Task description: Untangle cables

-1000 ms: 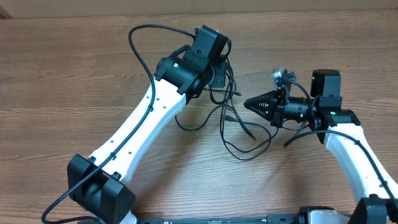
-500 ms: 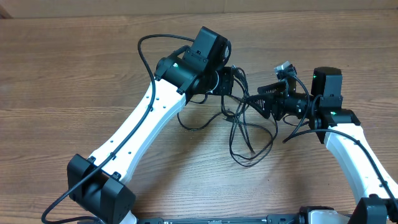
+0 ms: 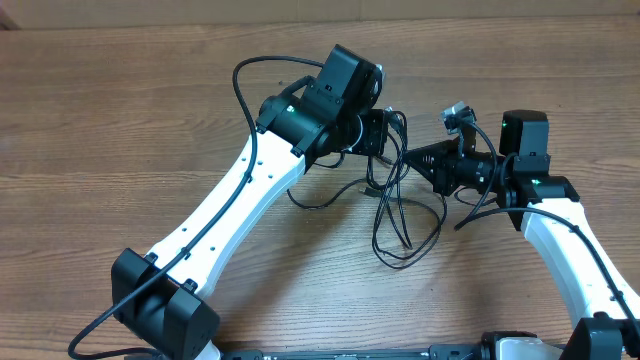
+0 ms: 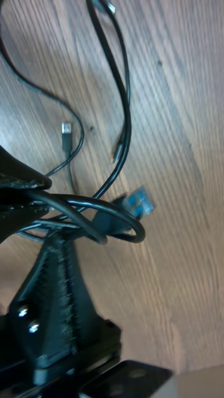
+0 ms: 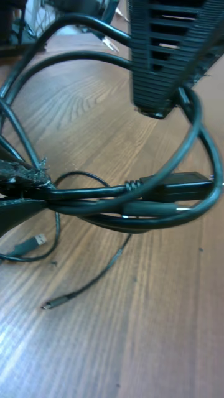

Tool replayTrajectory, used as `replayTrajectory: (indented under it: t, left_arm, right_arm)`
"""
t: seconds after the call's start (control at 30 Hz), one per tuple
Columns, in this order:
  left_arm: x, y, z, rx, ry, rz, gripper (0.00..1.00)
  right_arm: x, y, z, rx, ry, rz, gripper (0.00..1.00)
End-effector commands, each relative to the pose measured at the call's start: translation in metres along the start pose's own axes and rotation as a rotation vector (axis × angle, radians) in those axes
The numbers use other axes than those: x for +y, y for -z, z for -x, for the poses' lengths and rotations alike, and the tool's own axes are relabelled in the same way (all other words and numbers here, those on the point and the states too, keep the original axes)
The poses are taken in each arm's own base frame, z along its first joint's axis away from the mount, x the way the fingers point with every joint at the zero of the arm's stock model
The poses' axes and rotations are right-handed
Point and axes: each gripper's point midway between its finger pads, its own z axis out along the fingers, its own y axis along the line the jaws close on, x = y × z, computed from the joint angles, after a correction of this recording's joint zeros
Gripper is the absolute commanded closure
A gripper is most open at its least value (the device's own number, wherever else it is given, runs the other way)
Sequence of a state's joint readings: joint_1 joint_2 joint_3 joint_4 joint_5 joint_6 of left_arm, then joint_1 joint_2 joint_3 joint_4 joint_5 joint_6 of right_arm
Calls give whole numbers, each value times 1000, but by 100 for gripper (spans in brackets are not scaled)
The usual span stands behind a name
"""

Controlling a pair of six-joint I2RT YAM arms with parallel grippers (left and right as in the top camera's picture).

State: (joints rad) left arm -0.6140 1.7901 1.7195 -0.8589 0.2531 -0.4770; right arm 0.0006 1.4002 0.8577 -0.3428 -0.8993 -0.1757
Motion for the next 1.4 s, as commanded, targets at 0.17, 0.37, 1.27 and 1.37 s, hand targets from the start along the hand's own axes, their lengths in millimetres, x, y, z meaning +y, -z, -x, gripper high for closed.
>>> replayTrajectory:
  t: [0.17,0.37,1.27,1.37]
  left_arm:
    - [36,8,32,-181,101,219,96]
    - [37,10,41,-225,105,234,96]
    - [-12,-2,-5,3,114,3,96]
    - [-20,-3,-9,6,109,-8,96]
  right_arm:
    - [4,1,-11,40,-44,15,96]
    - [10,1,-12,43,-32,51,96]
    - [-9,1,12,-35,-54,-54,39]
    - [-9,1,12,-38,-51,-52,48]
